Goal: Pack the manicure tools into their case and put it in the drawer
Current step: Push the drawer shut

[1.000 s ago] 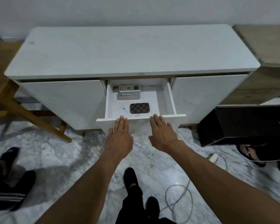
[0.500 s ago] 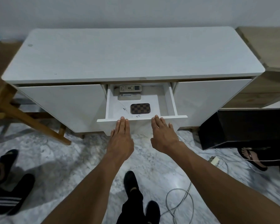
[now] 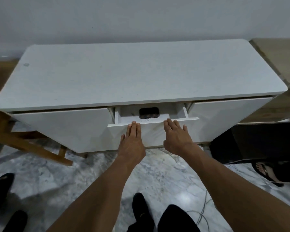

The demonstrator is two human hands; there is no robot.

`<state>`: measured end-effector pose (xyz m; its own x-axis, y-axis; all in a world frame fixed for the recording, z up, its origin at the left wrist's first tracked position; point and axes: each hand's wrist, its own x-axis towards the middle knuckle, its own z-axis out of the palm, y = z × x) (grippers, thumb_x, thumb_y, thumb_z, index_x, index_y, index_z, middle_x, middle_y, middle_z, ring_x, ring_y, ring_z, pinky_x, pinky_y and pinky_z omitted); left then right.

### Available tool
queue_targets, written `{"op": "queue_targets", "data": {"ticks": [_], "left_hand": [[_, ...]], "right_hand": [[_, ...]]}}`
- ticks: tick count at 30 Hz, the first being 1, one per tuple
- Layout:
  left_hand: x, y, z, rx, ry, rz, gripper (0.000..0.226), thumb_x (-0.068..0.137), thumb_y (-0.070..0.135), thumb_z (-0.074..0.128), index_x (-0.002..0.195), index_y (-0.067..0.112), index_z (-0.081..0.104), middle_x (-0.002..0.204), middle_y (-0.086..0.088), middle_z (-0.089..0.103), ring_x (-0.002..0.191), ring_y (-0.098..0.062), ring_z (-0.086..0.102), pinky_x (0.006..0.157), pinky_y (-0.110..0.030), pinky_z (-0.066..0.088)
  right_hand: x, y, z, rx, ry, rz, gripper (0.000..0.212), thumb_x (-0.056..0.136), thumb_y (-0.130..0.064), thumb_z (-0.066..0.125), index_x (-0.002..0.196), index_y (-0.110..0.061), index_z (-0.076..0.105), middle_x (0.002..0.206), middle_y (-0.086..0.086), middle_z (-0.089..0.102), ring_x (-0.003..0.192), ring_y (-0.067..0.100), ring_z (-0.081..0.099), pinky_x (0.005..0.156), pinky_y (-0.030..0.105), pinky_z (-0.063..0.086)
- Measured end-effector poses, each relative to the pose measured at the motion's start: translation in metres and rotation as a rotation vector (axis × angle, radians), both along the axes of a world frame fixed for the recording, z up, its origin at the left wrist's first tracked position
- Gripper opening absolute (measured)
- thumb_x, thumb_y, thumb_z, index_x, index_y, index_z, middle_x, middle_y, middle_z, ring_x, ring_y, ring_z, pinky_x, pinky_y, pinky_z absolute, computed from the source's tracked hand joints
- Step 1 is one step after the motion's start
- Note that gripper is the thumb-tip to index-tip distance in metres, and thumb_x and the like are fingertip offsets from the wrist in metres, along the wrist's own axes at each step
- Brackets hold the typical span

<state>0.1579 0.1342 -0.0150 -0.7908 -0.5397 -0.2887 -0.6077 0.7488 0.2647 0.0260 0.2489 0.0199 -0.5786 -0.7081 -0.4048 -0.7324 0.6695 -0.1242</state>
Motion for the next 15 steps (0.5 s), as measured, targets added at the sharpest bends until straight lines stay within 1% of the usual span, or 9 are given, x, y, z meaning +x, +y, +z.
{"op": "queue_targets", "data": {"ticks": [2, 7, 11, 15], "left_hand": [[-0.007, -0.010, -0.001, 0.011, 0.010, -0.015, 0.084, 0.095, 0.021, 0.048, 0.153, 0.011, -0.012, 0.163, -0.003, -0.017, 0.150, -0.021, -0.011, 0.120, -0.043, 0.012], [-0.026, -0.033, -0.006, 0.000, 0.037, -0.031, 0.086, 0.092, 0.020, 0.050, 0.153, 0.009, -0.010, 0.163, -0.005, -0.012, 0.151, -0.023, -0.009, 0.120, -0.043, 0.018], [-0.040, -0.049, -0.008, -0.017, 0.052, -0.045, 0.085, 0.091, 0.019, 0.050, 0.154, 0.006, -0.007, 0.163, -0.007, -0.008, 0.151, -0.023, -0.008, 0.119, -0.044, 0.022], [-0.051, -0.058, -0.008, -0.040, 0.035, -0.063, 0.087, 0.091, 0.021, 0.050, 0.153, 0.004, -0.009, 0.162, -0.009, -0.006, 0.151, -0.025, -0.007, 0.118, -0.042, 0.026]], "right_hand": [[-0.007, -0.008, -0.001, 0.014, 0.025, 0.000, 0.081, 0.090, -0.021, 0.052, 0.154, -0.011, 0.002, 0.164, 0.006, -0.001, 0.151, 0.028, -0.003, 0.120, 0.052, 0.006], [-0.023, -0.030, -0.003, -0.005, 0.003, -0.016, 0.083, 0.088, -0.019, 0.052, 0.154, -0.009, 0.002, 0.164, 0.008, -0.002, 0.151, 0.028, -0.003, 0.122, 0.047, 0.005], [-0.036, -0.046, -0.007, -0.011, 0.001, -0.014, 0.086, 0.087, -0.023, 0.053, 0.153, -0.006, 0.000, 0.163, 0.011, -0.002, 0.151, 0.031, 0.000, 0.122, 0.045, 0.007], [-0.046, -0.055, -0.009, -0.018, 0.004, -0.010, 0.088, 0.087, -0.025, 0.053, 0.153, -0.005, -0.001, 0.163, 0.012, -0.001, 0.150, 0.031, 0.000, 0.122, 0.045, 0.006]]}}
